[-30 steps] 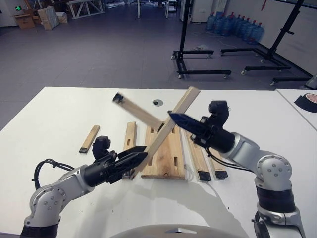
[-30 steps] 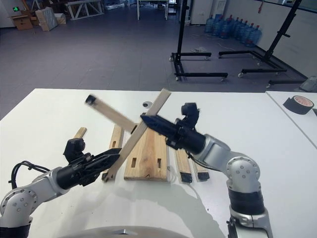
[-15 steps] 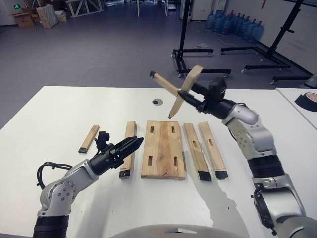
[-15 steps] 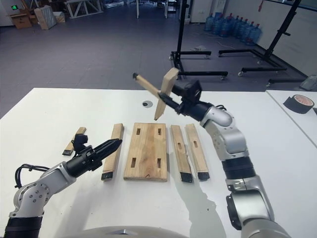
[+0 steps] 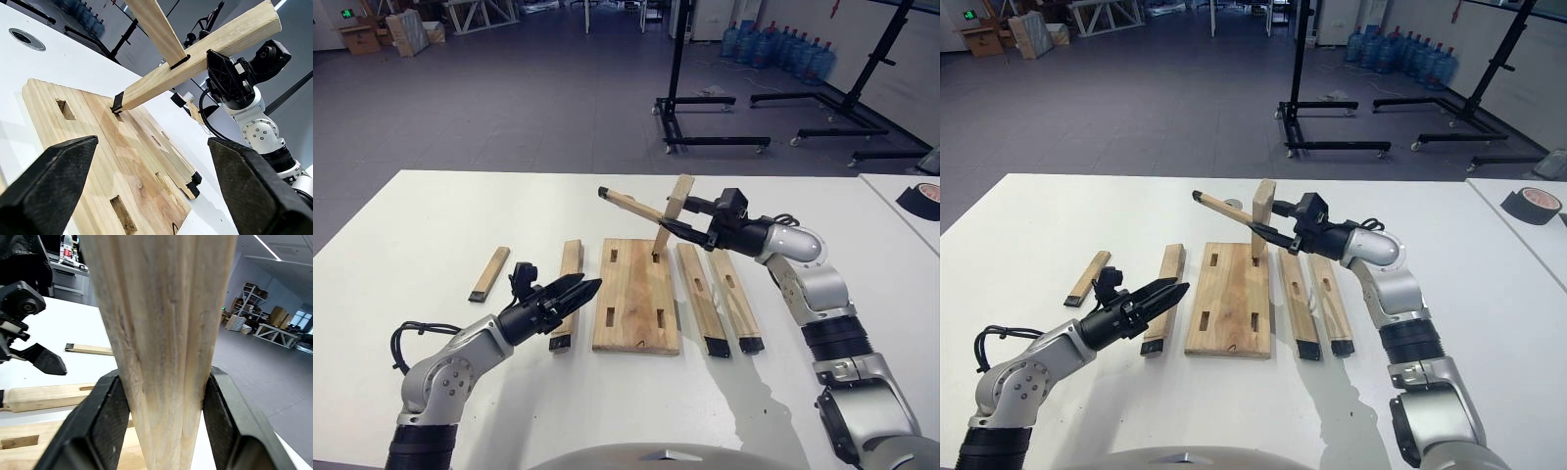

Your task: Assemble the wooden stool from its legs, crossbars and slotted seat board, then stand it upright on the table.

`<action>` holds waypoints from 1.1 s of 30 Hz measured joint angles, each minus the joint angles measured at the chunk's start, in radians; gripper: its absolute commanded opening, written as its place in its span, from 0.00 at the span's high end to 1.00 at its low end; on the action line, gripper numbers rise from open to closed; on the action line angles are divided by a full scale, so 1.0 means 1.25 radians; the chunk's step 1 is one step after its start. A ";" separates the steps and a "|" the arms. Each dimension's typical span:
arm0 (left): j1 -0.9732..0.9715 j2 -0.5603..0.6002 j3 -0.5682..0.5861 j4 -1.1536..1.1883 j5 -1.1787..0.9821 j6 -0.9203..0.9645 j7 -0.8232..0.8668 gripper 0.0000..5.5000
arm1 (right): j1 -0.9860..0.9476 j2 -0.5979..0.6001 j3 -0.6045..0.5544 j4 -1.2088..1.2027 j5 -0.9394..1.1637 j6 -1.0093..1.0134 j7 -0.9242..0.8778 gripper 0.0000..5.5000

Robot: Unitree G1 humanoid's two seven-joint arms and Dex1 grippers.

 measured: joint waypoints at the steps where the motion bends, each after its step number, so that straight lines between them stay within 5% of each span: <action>1: 0.000 -0.001 -0.002 0.000 0.005 -0.002 -0.002 0.25 | 0.000 -0.005 -0.003 -0.001 0.001 0.008 0.009 0.63; 18: 0.003 -0.009 -0.040 0.000 0.065 -0.012 -0.024 0.25 | -0.075 -0.051 -0.035 0.105 0.102 0.232 0.212 0.63; 33: 0.017 -0.002 -0.106 0.029 0.169 -0.047 -0.065 0.25 | -0.092 -0.045 -0.043 0.173 0.093 0.230 0.268 0.63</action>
